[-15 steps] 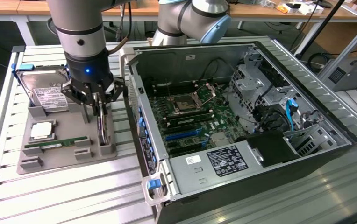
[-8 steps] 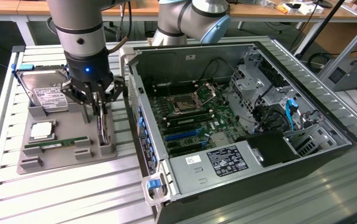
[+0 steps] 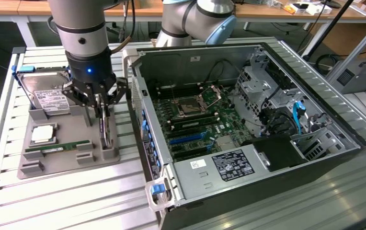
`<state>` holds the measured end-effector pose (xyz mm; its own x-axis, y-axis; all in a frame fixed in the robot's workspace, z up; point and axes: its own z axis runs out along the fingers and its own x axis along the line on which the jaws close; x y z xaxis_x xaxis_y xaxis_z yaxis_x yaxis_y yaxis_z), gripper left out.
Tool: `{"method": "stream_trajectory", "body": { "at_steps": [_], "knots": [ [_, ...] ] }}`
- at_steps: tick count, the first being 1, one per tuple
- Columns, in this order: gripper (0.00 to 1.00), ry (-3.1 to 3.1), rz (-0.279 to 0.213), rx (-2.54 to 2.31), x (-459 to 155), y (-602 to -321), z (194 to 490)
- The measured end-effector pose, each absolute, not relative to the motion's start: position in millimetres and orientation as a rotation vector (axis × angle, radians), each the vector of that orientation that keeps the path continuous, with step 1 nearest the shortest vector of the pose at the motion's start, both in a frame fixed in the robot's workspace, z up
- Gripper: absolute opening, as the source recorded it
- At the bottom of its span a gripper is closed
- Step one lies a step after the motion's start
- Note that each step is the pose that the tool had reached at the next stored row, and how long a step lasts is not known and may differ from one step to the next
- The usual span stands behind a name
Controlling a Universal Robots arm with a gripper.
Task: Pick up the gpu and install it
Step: 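Pick up the gpu and move the gpu toward the slot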
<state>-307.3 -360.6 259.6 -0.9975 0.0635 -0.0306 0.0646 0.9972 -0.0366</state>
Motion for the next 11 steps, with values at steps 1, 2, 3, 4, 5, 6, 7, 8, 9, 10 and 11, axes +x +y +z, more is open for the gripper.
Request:
{"method": "stream_trajectory", "body": {
  "at_steps": [1,2,3,4,5,6,7,8,9,10,11],
  "knots": [
    [0.27,3.11,-0.059,0.1,-307.2,-360.6,259.7],
    [0.27,3.11,-0.058,0.1,-307.3,-360.6,259.9],
    [0.27,3.11,-0.058,0.1,-307.2,-360.6,260.1],
    [0.27,3.11,-0.059,0.1,-307.3,-360.6,260.6],
    [0.27,3.11,-0.059,0.1,-307.3,-360.6,261.3],
    [0.27,3.11,-0.059,0.1,-307.3,-360.6,261.5],
    [0.27,3.11,-0.059,0.1,-307.3,-360.6,261.6],
    [0.27,3.11,-0.059,0.1,-307.3,-360.6,261.8],
    [0.27,3.11,-0.059,0.1,-307.3,-360.6,262.0],
    [0.27,3.11,-0.058,0.1,-307.3,-360.6,262.1],
    [0.27,3.11,-0.058,0.1,-307.2,-360.6,262.4]
  ]
}}
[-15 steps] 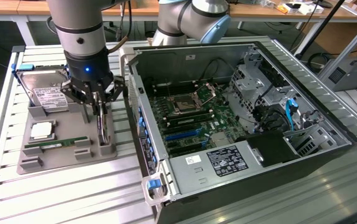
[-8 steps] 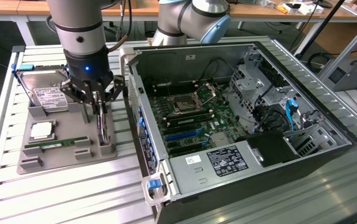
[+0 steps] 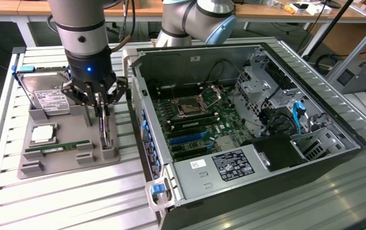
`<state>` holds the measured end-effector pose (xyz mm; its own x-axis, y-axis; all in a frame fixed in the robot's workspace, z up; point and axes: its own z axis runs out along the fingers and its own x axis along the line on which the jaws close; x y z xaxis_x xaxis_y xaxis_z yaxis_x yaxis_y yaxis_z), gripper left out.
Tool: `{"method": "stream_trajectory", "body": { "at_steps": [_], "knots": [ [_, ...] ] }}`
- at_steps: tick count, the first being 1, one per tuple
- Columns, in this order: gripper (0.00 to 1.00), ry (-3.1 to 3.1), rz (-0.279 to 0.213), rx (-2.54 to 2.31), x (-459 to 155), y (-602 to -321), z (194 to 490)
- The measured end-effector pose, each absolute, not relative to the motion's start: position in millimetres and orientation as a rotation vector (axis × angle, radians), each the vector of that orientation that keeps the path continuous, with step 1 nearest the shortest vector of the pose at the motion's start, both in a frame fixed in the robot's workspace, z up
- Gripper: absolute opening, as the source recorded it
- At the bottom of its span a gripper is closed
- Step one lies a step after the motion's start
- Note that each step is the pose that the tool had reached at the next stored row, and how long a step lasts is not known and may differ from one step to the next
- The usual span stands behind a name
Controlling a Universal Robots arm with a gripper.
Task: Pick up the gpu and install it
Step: 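Pick up the gpu and move the gpu toward the slot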
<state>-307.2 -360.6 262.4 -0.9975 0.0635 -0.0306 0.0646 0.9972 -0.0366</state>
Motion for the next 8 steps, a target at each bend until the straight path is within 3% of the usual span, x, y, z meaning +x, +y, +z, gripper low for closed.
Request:
{"method": "stream_trajectory", "body": {
  "at_steps": [8],
  "knots": [
    [0.27,3.11,-0.059,0.1,-307.3,-360.6,264.2]
  ]
}}
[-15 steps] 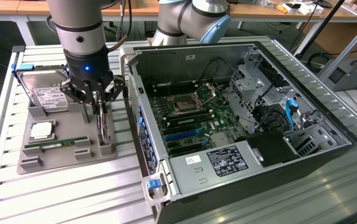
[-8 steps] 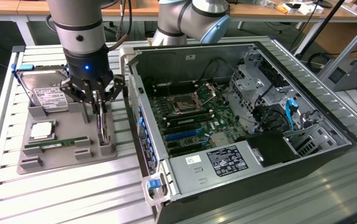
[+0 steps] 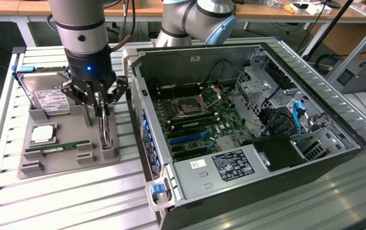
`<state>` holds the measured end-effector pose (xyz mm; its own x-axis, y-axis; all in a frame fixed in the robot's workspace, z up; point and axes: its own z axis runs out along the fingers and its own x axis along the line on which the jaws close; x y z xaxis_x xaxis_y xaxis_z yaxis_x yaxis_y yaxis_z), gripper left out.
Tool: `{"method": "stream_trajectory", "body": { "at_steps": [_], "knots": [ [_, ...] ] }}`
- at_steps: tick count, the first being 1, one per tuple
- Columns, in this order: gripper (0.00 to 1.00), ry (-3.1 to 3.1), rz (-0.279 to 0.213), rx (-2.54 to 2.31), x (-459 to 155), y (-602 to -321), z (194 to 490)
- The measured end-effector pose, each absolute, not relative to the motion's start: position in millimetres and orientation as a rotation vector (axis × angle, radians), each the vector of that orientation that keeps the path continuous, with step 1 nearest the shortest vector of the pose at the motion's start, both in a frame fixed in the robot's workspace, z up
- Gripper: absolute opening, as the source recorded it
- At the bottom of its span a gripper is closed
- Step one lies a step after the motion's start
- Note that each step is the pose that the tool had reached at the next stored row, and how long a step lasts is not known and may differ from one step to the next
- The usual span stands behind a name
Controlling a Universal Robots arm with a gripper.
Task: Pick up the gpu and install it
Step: 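Pick up the gpu and move the gpu toward the slot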
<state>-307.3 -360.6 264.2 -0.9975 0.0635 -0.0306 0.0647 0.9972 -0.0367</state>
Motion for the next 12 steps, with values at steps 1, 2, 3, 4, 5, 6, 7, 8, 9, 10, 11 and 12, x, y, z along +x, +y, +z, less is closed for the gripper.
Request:
{"method": "stream_trajectory", "body": {
  "at_steps": [1,2,3,4,5,6,7,8,9,10,11,12],
  "knots": [
    [0.27,3.11,-0.059,0.1,-307.3,-360.6,264.4],
    [0.27,3.11,-0.059,0.1,-307.3,-360.6,264.5],
    [0.27,3.11,-0.059,0.1,-307.3,-360.6,265.0],
    [0.27,3.11,-0.059,0.1,-307.3,-360.6,265.2],
    [0.27,3.11,-0.059,0.1,-307.2,-360.6,265.2],
    [0.27,3.11,-0.059,0.1,-307.3,-360.6,266.4],
    [0.27,3.11,-0.059,0.1,-307.2,-360.6,267.7],
    [0.27,3.11,-0.059,0.1,-307.3,-360.6,267.9],
    [0.27,3.11,-0.059,0.1,-307.2,-360.6,268.1],
    [0.27,3.11,-0.059,0.1,-307.3,-360.6,268.4],
    [0.27,3.11,-0.059,0.1,-307.3,-360.6,268.7],
    [0.27,3.11,-0.059,0.1,-307.2,-360.6,269.0]
  ]
}}
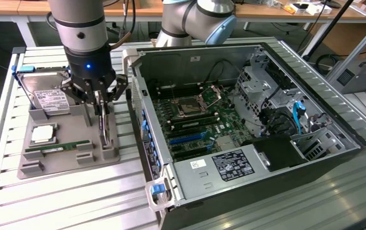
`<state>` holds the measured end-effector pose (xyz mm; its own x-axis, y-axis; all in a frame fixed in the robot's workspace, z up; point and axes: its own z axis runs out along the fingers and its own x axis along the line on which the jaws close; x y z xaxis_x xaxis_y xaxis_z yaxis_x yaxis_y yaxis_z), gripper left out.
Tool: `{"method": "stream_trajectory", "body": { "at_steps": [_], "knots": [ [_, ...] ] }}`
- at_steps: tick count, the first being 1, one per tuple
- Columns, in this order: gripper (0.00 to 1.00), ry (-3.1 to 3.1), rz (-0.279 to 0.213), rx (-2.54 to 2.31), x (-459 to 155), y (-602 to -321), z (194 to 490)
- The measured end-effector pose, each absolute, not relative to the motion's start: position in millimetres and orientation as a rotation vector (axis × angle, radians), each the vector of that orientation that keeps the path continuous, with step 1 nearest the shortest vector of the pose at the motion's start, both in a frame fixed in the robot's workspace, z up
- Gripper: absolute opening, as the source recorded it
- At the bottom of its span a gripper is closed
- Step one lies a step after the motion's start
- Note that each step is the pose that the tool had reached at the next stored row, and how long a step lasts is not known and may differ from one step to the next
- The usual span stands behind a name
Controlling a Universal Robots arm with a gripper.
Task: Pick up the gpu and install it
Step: 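Pick up the gpu and move the gpu toward the slot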
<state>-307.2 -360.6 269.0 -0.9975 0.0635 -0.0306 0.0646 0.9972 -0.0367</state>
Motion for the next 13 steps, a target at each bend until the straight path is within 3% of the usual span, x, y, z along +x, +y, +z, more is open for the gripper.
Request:
{"method": "stream_trajectory", "body": {
  "at_steps": [13],
  "knots": [
    [0.27,3.11,-0.059,0.1,-307.3,-360.6,277.1]
  ]
}}
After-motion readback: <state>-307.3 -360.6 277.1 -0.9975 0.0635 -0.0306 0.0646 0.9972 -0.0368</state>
